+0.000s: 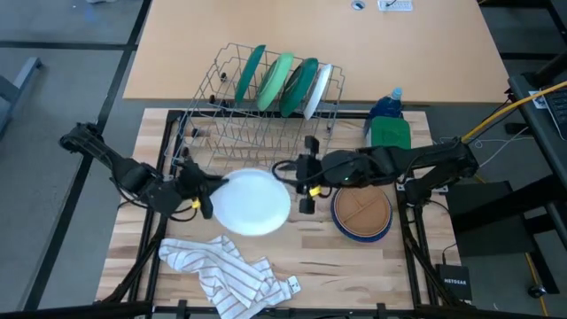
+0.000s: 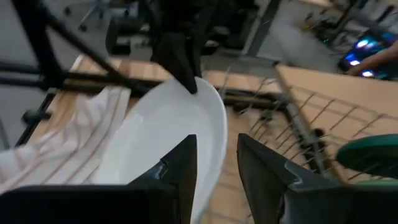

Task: Sort dishes
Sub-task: Put the white plate in the dish rack

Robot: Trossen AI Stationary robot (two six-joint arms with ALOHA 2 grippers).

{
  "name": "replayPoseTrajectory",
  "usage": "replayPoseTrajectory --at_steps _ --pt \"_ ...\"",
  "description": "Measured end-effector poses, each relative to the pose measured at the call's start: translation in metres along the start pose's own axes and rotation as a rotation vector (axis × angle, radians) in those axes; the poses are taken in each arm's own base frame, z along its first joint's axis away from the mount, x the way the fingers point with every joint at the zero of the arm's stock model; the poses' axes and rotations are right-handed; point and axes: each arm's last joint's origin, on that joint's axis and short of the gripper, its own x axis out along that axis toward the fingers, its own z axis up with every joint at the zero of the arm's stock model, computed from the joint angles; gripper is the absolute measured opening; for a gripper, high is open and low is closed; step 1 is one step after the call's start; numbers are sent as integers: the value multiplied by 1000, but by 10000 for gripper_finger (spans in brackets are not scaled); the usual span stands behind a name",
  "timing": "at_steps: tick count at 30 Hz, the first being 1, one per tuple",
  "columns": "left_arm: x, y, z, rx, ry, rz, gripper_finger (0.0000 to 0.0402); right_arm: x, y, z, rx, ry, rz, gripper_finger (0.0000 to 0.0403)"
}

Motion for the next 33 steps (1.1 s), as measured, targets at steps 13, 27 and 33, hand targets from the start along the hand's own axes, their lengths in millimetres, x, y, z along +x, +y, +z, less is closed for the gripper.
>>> replayPoseTrajectory --at_steps 13,27,33 --pt "-16 20 27 124 -316 428 0 -14 -39 30 140 -134 -387 117" --pt "6 23 32 415 -244 663 0 2 -128 17 982 -215 -162 117" --pt "22 28 32 556 -172 765 0 12 -143 10 1276 -164 -23 117"
